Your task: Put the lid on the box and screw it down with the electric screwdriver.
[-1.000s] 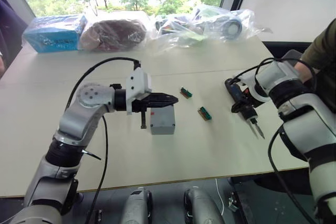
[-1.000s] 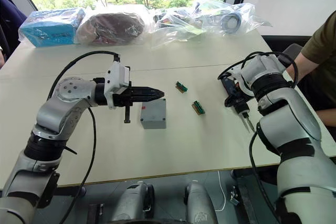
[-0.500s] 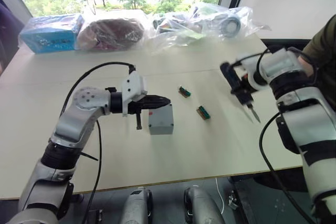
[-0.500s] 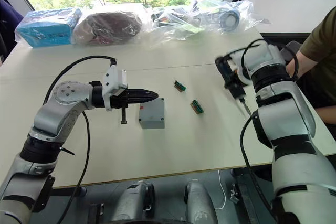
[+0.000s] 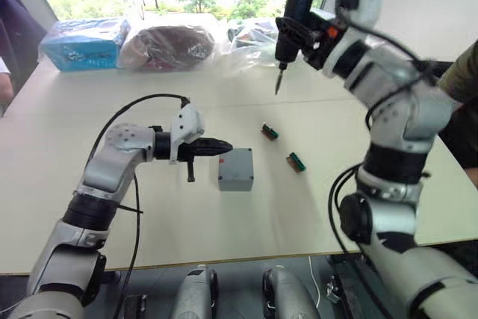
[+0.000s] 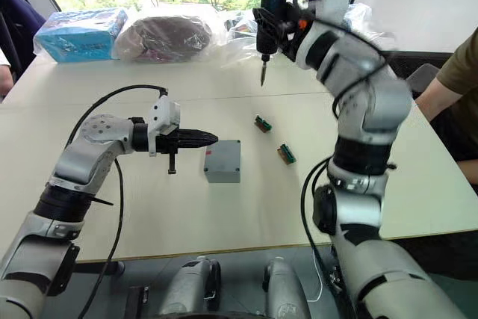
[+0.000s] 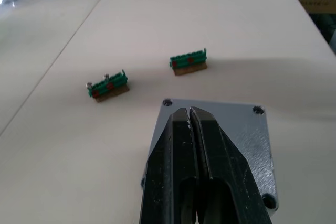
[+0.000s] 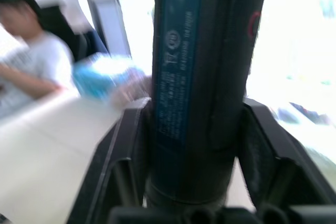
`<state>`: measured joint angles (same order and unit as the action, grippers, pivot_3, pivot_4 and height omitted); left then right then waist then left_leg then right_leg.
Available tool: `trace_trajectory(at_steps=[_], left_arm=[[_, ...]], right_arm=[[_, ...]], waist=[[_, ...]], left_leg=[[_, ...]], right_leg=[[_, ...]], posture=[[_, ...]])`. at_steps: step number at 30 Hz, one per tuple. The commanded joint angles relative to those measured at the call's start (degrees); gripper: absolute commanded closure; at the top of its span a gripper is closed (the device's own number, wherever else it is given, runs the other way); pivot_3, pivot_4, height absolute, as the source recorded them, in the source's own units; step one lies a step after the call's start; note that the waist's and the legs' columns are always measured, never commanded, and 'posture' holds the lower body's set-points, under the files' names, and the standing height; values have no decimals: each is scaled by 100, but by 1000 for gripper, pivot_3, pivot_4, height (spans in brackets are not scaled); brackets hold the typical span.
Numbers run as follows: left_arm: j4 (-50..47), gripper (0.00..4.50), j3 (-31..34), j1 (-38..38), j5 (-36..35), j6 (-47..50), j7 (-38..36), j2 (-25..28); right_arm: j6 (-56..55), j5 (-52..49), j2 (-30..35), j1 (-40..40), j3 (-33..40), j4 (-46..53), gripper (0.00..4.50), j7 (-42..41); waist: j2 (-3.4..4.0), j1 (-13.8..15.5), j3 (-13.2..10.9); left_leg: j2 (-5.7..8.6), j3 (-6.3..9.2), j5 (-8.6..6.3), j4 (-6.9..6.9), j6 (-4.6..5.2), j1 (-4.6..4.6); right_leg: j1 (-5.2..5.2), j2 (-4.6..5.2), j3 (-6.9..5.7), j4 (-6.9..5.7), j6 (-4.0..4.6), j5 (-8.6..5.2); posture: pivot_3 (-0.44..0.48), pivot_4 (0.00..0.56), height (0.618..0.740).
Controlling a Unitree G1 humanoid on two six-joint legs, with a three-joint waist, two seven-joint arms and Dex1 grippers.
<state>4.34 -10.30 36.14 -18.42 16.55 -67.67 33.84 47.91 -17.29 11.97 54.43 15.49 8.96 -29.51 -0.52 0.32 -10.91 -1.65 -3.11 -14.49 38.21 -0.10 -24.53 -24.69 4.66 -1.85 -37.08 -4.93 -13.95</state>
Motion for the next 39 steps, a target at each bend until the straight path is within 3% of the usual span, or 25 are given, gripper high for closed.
trace_trajectory(at_steps=[1,9,39], left_arm=[[196,4500,-51,119,134,-243,-72,-114],[595,4500,-209,43,511,-449,-24,-270],[780,4500,-302,-74,722,-555,-45,-297]], right_arm=[[-1039,-271,-109,-655,-442,870,2713,-360],[-1871,-183,-152,-1760,-1367,1291,2713,-460],[-2388,-226,-114,-2283,-1869,1096,2713,-190]], waist=[[0,-4,0],[0,-107,0],[-3,-96,2]], left_leg=[[0,1,0,0,0,1],[-2,6,1,-1,0,5],[-4,10,0,1,0,15]], right_leg=[[0,-1,-1,0,0,0],[-1,-6,0,-5,0,0],[9,-7,-1,-4,1,-1]], posture=[[0,150,740],[0,150,740],[0,150,740]])
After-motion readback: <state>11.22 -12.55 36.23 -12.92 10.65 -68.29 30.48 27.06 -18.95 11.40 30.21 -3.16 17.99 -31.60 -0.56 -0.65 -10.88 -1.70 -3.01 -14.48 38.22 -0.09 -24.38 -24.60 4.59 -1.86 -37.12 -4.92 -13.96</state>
